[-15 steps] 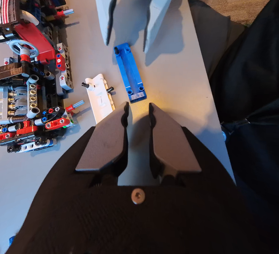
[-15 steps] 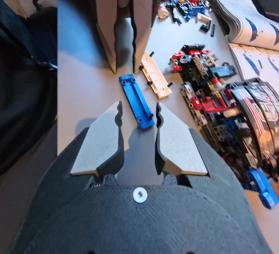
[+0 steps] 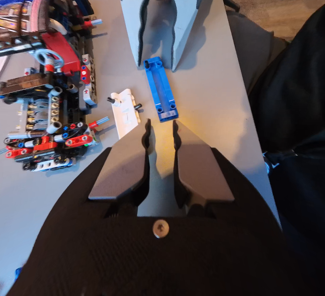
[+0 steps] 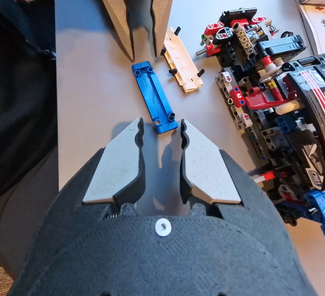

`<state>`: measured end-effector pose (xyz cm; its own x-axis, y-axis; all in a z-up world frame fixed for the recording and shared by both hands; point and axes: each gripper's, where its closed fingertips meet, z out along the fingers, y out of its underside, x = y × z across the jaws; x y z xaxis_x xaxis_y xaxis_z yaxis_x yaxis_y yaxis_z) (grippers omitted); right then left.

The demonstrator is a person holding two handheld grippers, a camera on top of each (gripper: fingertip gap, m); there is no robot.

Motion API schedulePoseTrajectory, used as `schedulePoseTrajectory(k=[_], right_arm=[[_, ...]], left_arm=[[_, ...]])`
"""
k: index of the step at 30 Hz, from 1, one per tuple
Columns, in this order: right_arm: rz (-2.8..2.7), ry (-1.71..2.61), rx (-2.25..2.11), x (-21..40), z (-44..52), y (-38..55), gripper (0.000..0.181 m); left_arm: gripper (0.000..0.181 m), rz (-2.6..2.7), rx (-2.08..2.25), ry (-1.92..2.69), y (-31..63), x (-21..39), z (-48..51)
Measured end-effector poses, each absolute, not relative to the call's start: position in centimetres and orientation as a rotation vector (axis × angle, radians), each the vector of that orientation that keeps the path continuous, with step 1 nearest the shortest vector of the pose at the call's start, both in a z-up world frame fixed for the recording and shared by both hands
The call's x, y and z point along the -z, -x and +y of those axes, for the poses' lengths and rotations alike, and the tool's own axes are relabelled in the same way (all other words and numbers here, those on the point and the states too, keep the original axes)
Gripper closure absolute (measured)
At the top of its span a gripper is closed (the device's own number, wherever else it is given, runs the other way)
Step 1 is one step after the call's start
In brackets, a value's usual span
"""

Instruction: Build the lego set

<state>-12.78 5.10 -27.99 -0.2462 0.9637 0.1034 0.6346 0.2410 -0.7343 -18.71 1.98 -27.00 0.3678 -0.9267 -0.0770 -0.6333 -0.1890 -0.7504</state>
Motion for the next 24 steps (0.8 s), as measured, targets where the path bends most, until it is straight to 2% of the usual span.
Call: schedulePoseTrajectory(k=[7, 24], right_arm=[[-1.970, 1.480, -0.811, 28.1, 5.1, 12.8, 0.139], [-1.955, 1.395, -0.832, 27.2, 5.8, 13.2, 0.142]], left_arm=[[0.159, 1.211, 0.587, 1.898, 20.1, 25.2, 3.3], [0.163, 1.107, 0.558, 1.913, 21.9, 25.1, 5.3]])
